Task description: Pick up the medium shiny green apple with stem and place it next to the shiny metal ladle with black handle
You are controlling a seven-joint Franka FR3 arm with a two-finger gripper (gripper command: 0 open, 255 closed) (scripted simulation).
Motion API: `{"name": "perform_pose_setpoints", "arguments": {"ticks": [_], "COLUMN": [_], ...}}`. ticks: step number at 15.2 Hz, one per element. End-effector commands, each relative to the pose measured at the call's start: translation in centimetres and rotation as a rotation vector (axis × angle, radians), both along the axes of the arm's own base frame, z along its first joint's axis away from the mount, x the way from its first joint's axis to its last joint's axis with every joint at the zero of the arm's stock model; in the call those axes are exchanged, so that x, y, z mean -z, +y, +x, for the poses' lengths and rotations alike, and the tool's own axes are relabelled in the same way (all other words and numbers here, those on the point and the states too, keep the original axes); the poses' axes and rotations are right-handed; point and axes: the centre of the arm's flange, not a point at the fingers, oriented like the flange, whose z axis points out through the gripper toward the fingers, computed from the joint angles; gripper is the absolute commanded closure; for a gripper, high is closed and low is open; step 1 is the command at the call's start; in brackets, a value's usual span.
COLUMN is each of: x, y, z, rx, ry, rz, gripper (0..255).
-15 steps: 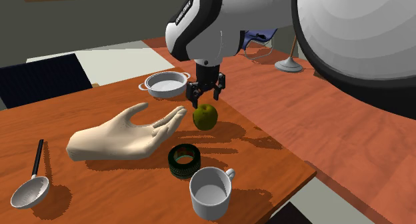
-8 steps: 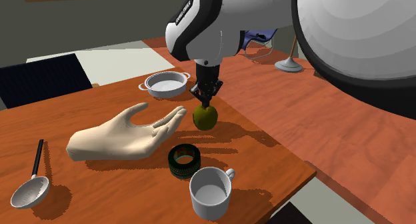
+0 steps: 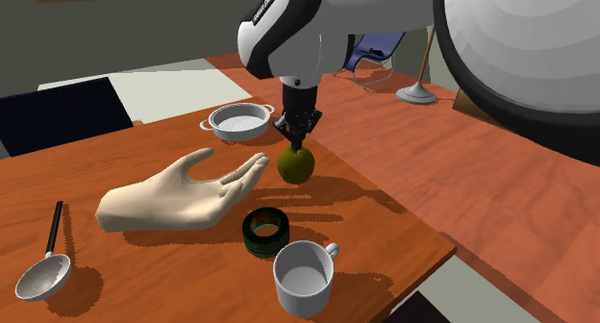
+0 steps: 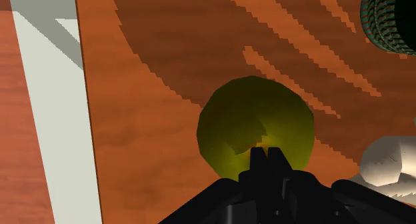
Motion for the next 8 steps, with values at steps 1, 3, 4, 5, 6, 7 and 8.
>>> {"name": "perform_pose_setpoints", "arguments": {"ticks": [1, 3, 4, 5, 6, 7, 8], "x": [-1.0, -2.1, -2.6, -3.2, -3.7, -4.2, -4.7], "y": [0.0, 0.0, 0.0, 0.0, 0.0, 0.0, 0.0], "z": [0.0, 0.0, 0.0, 0.0, 0.0, 0.0, 0.0], "rx": [0.0, 0.0, 0.0, 0.0, 0.0, 0.0, 0.0], "ry": [0.0, 0.0, 0.0, 0.0, 0.0, 0.0, 0.0], "rz": [0.0, 0.0, 0.0, 0.0, 0.0, 0.0, 0.0], "gripper": [255, 255, 255, 255, 255, 255, 255]}}
